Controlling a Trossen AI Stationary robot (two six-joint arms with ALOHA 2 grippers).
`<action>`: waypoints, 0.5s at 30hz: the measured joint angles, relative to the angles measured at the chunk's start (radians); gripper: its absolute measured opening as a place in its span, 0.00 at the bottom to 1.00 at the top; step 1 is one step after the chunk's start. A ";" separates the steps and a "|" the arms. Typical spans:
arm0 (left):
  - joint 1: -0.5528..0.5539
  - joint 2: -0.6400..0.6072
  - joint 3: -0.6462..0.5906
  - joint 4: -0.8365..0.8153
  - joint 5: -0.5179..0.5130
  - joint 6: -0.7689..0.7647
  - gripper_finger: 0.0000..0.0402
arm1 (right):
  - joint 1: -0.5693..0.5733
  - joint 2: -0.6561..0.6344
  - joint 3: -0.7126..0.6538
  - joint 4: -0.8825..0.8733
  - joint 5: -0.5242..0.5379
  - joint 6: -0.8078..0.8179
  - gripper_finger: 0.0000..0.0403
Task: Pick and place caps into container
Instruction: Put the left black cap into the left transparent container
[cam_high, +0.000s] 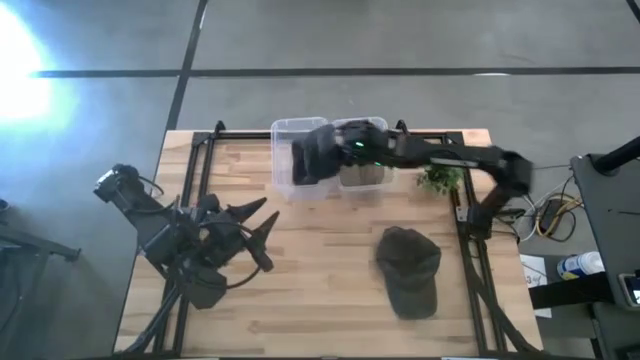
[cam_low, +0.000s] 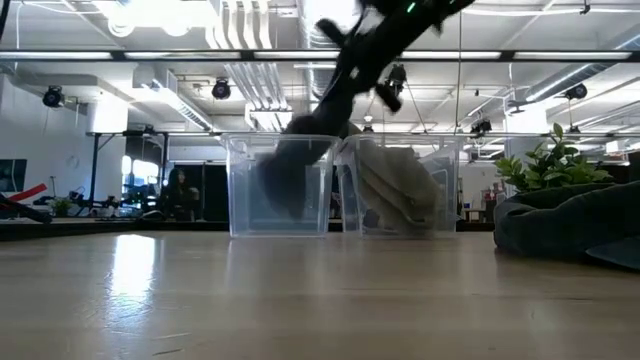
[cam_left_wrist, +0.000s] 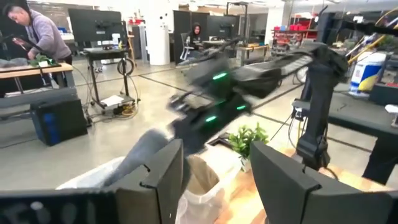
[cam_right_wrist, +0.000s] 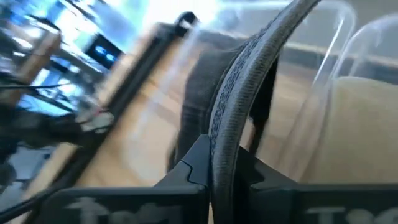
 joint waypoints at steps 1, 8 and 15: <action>0.001 0.000 -0.012 -0.001 0.005 -0.009 0.45 | -0.015 0.043 0.017 0.005 -0.029 0.002 0.04; 0.021 -0.012 -0.146 -0.007 0.154 -0.178 0.45 | -0.038 0.253 0.155 0.009 -0.139 0.037 0.11; 0.031 -0.022 -0.259 -0.008 0.237 -0.329 0.45 | -0.016 0.236 0.237 -0.105 -0.117 -0.061 0.27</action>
